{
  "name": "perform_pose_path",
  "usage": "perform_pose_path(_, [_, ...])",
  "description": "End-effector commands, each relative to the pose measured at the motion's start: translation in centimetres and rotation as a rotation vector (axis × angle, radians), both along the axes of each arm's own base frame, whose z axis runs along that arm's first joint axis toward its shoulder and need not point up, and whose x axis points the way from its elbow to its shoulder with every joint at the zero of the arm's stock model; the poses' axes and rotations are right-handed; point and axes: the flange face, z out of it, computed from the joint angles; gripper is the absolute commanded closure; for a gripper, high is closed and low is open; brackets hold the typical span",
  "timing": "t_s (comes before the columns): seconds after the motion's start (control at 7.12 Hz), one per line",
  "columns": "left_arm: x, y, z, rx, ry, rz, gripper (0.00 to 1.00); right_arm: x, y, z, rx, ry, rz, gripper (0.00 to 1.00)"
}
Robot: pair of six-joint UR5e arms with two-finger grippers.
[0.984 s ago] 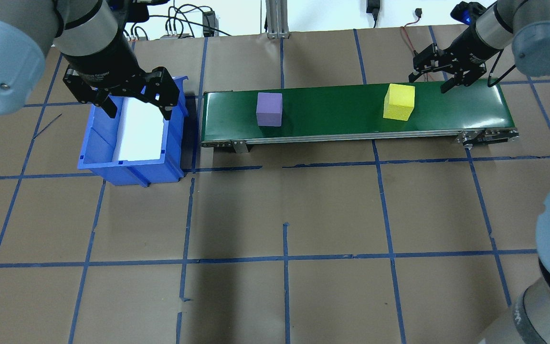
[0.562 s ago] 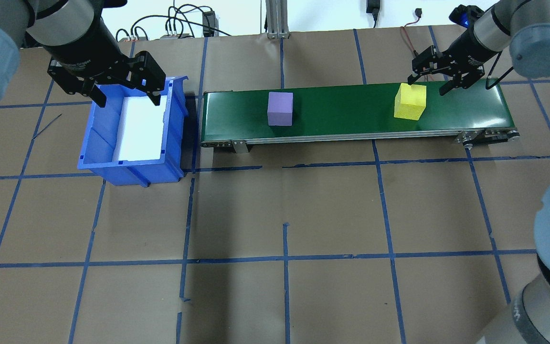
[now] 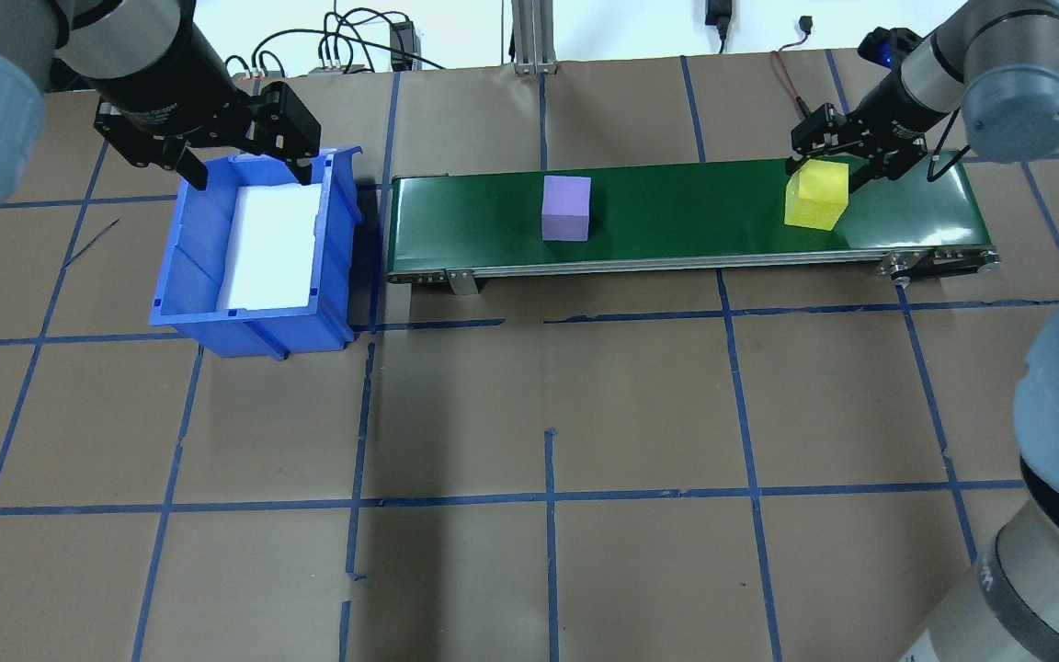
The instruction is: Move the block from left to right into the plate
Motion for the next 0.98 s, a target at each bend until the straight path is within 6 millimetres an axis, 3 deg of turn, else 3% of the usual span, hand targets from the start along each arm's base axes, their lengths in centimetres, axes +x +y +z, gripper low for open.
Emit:
perform_pose_path(0.0, [-0.1, 0.0, 0.0, -0.001, 0.000, -0.001, 0.00, -0.8, 0.1, 0.0, 0.019, 0.083, 0.006, 0.37])
perform_pose_path(0.14, [-0.1, 0.0, 0.0, -0.002, 0.000, -0.002, 0.00, -1.9, 0.4, 0.7, 0.038, 0.185, 0.019, 0.69])
perform_pose_path(0.56, [-0.1, 0.0, -0.1, 0.001, 0.000, -0.004, 0.00, -2.6, 2.5, 5.4, 0.009, 0.299, 0.088, 0.73])
perform_pose_path(0.7, [-0.1, 0.0, 0.0, -0.001, -0.002, -0.005, 0.00, -6.2, 5.1, 7.8, 0.077, 0.326, 0.070, 0.73])
perform_pose_path(0.84, [-0.1, 0.0, -0.2, 0.002, 0.000, -0.005, 0.00, -12.2, 8.6, 8.4, 0.091, 0.289, 0.152, 0.75])
